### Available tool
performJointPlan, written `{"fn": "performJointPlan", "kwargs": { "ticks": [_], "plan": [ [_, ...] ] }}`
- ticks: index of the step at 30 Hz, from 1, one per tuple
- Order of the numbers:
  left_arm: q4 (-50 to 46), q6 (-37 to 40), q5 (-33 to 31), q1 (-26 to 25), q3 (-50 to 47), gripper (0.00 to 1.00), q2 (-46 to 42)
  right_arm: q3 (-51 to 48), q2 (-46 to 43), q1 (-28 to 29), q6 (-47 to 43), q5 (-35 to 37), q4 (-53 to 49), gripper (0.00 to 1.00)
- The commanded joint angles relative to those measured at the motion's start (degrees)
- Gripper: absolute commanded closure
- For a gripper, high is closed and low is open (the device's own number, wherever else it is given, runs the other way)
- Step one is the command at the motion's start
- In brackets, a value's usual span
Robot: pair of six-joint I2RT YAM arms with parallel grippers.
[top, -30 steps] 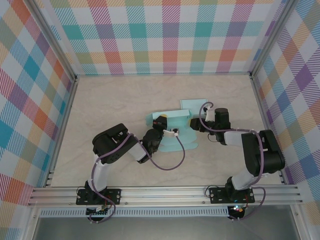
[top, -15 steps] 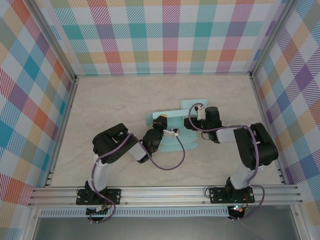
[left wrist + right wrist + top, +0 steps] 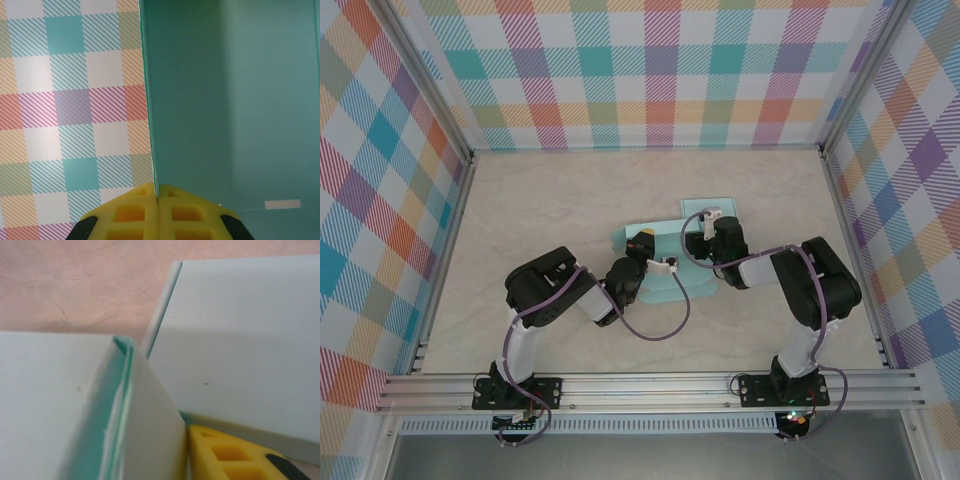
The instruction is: Fold the paper box
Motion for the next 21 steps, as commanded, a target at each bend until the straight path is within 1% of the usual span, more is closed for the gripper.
{"fn": "performJointPlan", "kwargs": {
  "ticks": [1, 2, 4, 6, 8, 9, 11, 13, 14, 15, 21],
  "plan": [
    [-4.0, -1.9, 1.2, -1.1, -0.6, 1.00, -0.3, 1.2, 0.4, 0.9, -0.6, 4.5, 2.0, 0.77],
    [-4.0, -2.6, 0.9, -1.3, -0.6, 1.00, -0.7, 1.1, 0.6, 0.9, -0.9, 5.2, 2.0, 0.82],
    [-4.2, -3.8, 0.1, -1.8, -0.3, 1.00, -1.3, 0.9, 0.6, 1.1, -1.0, 6.0, 2.1, 0.88],
    [-4.5, -5.2, -1.1, -2.5, 0.2, 0.90, -1.9, 0.7, 0.3, 1.7, -1.4, 7.8, 1.7, 0.94],
    [-5.8, -7.6, -3.0, -3.7, 1.1, 0.77, -2.8, 0.8, 0.0, 2.6, -2.2, 10.2, 0.8, 0.95],
    [-6.1, -8.6, -3.7, -4.4, 1.6, 0.69, -3.3, 0.7, -0.2, 2.9, -2.5, 10.9, 0.5, 0.96],
    [-6.8, -11.3, -6.0, -6.1, 2.7, 0.42, -4.9, 0.3, -0.5, 3.4, -2.7, 11.9, 0.2, 1.00],
    [-8.2, -15.5, -8.1, -7.3, 3.6, 0.14, -7.0, -0.1, -0.5, 3.5, -2.5, 12.0, 0.1, 1.00],
    [-9.1, -17.9, -9.1, -7.8, 3.6, 0.04, -8.2, -0.2, -0.6, 3.6, -2.6, 12.0, 0.0, 1.00],
    [-10.2, -19.8, -9.6, -8.3, 3.6, 0.00, -9.5, -0.4, -0.7, 3.6, -2.9, 12.1, 0.0, 1.00],
    [-13.8, -28.7, -16.0, -11.6, 0.8, 0.00, -16.7, -1.4, -1.9, 3.7, -4.4, 12.8, -0.2, 1.00]
  ]
}}
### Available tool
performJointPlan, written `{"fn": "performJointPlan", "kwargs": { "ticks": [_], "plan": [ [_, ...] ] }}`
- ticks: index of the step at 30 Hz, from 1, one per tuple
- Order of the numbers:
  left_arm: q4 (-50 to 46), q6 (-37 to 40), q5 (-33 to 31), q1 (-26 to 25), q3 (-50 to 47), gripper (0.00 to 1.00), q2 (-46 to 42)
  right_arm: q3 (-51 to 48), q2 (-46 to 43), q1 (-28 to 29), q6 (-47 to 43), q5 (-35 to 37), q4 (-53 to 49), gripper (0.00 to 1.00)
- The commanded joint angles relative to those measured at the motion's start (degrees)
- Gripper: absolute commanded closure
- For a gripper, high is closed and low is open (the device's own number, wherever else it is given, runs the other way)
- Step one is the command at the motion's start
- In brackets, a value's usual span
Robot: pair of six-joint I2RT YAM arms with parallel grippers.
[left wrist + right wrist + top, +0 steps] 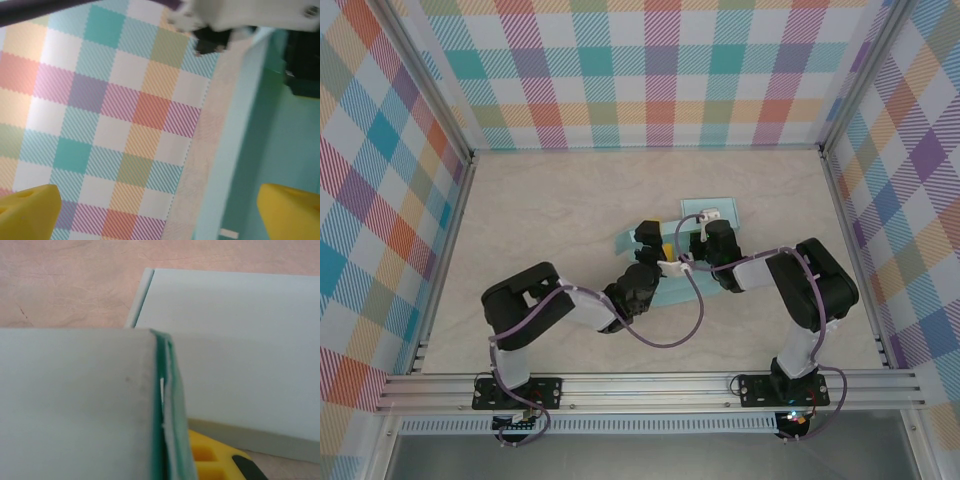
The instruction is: Fold the paper box
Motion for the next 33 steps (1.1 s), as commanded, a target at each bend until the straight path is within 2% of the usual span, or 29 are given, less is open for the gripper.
{"fn": "performJointPlan", "kwargs": {
  "ticks": [1, 5, 9, 11, 14, 16, 20, 24, 27, 29, 33],
  "plan": [
    [-2.0, -9.0, -7.0, -2.5, -1.5, 0.00, -4.7, -1.4, -2.0, 0.5, -1.4, 1.3, 0.3, 1.00],
    [-7.5, -16.4, -12.7, -6.7, -3.7, 0.00, -10.9, -2.2, -3.2, 0.6, -0.7, 1.0, 0.6, 1.00],
    [-22.6, -28.4, -16.5, -10.5, -3.3, 0.00, -19.4, -2.9, -5.2, 0.7, 0.1, 0.2, -0.1, 1.00],
    [-27.1, -35.7, -16.6, -10.6, -4.7, 0.00, -25.1, -2.9, -6.2, 0.8, 0.2, -0.2, -0.7, 1.00],
    [-28.3, -42.9, -16.7, -10.2, -8.3, 0.00, -35.9, -3.3, -7.7, 0.7, 0.6, -0.9, -2.8, 1.00],
    [-34.1, -49.6, -15.2, -9.1, -9.6, 0.00, -44.7, -3.7, -8.6, 0.8, 0.9, -1.2, -3.3, 1.00],
    [-51.7, -69.9, -12.4, -2.8, -10.7, 0.00, -63.9, -4.1, -9.8, 1.0, 1.5, -1.7, -3.7, 1.00],
    [-67.7, -88.7, -11.6, 4.6, -10.7, 0.02, -76.0, -4.5, -11.4, 1.1, 2.0, -2.3, -4.8, 1.00],
    [-79.4, -96.8, -5.6, 11.0, -6.2, 0.01, -75.5, -5.2, -13.0, 1.1, 2.1, -2.6, -5.5, 1.00],
    [-83.7, -98.5, -1.5, 13.9, -2.4, 0.00, -70.2, -5.3, -14.0, 1.1, 2.0, -2.8, -6.8, 1.00],
    [-86.1, -98.5, 4.1, 17.6, 3.3, 0.00, -57.1, -5.5, -15.2, 1.1, 2.8, -3.6, -8.0, 1.00]
  ]
}}
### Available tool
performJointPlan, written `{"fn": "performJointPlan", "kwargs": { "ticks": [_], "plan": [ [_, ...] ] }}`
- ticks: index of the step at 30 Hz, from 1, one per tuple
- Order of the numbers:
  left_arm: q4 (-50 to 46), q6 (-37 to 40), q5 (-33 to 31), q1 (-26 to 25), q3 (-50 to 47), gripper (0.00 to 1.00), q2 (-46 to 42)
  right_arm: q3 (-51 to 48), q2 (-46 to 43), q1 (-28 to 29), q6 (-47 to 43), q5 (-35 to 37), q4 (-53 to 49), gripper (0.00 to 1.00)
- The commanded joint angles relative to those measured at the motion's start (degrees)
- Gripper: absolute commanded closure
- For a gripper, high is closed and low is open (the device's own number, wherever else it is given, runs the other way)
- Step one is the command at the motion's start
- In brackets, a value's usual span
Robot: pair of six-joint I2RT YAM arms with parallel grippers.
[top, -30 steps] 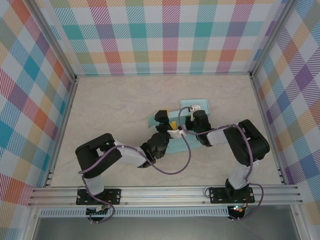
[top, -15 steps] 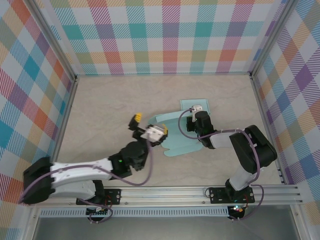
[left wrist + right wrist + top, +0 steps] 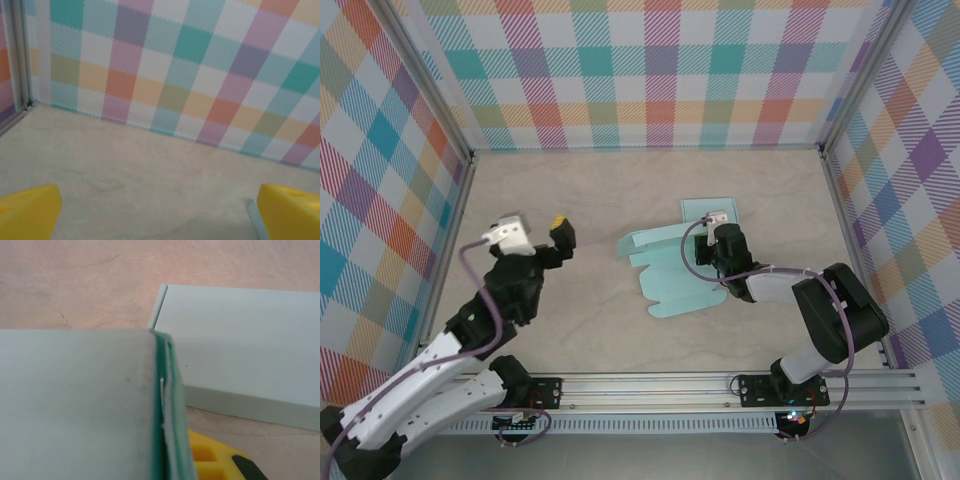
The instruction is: Fold the paper box
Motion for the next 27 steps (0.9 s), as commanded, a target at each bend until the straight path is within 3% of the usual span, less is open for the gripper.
{"fn": "performJointPlan", "kwargs": {
  "ticks": [1, 6, 12, 17, 27],
  "plan": [
    [-8.0, -5.1, 8.1, 2.8, 3.9, 0.00, 8.9, -0.4, -1.7, 0.4, 2.2, -1.7, -1.6, 1.00],
    [0.2, -6.6, 17.7, 5.9, 2.9, 0.00, 14.5, -0.1, -0.1, 0.5, 3.4, -2.3, -1.2, 1.00],
    [5.8, -9.9, 27.2, 6.1, 1.7, 0.00, 19.6, 0.8, 1.5, 0.6, 3.8, -2.5, -1.1, 1.00],
    [9.8, -10.8, 30.8, 6.1, 1.4, 0.00, 25.1, 0.9, 1.0, 1.0, 4.0, -2.2, -2.4, 1.00],
    [10.6, -10.4, 29.3, 5.4, 2.3, 0.00, 35.3, 1.8, 0.5, 1.4, 4.7, -1.7, -4.0, 1.00]
  ]
}}
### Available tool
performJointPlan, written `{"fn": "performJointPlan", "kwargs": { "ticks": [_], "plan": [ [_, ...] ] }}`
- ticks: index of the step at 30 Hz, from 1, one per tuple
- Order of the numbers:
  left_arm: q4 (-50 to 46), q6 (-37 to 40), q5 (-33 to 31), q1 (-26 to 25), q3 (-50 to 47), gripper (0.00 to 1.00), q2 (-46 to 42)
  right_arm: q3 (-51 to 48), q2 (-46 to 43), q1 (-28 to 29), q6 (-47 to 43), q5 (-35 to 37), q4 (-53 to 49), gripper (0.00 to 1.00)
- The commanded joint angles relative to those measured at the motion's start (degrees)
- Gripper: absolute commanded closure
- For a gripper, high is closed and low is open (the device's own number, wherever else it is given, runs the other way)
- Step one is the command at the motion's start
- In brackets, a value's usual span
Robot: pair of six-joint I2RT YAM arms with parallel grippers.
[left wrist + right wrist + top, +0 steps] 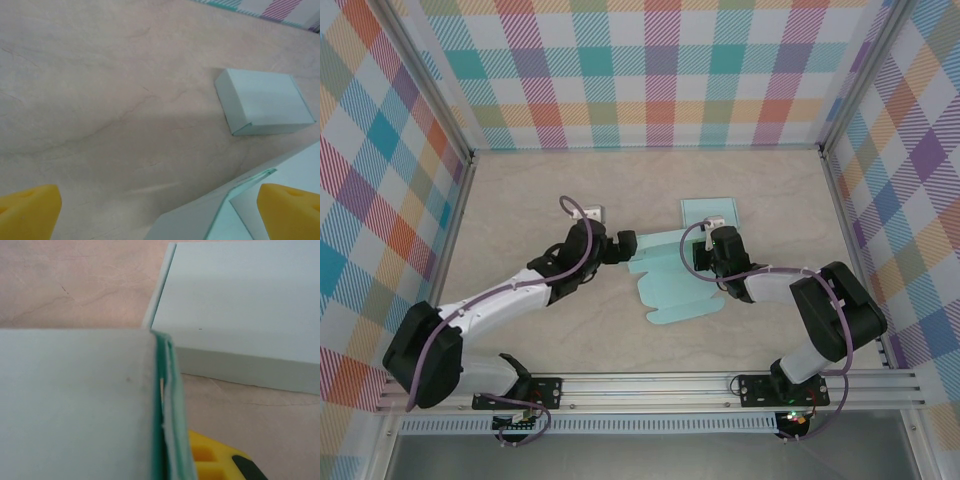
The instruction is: Fold the paper box
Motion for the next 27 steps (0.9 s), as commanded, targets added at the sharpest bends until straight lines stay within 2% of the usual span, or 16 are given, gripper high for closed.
{"fn": "performJointPlan", "kwargs": {
  "ticks": [1, 10, 19, 24, 27],
  "plan": [
    [1.5, -0.4, -0.7, -0.2, -0.1, 0.00, 2.1, 2.0, -0.6, 0.6, 1.8, -0.2, -0.4, 1.00],
    [4.0, -0.3, -2.0, -2.3, 1.8, 0.00, 8.6, 2.6, -0.1, 1.3, 2.5, -0.3, -0.4, 1.00],
    [15.1, -2.1, -2.0, -3.7, 2.1, 0.00, 11.9, 3.0, 0.6, 2.6, 4.7, -0.1, -1.0, 1.00],
    [20.8, -6.1, -2.1, -4.0, 0.5, 0.00, 13.0, 4.2, 2.1, 3.7, 8.9, -0.1, -1.7, 1.00],
    [22.5, -9.5, -4.9, -4.0, -1.1, 0.00, 13.0, 4.6, 2.8, 4.4, 12.7, 2.4, -2.7, 1.00]
  ]
}}
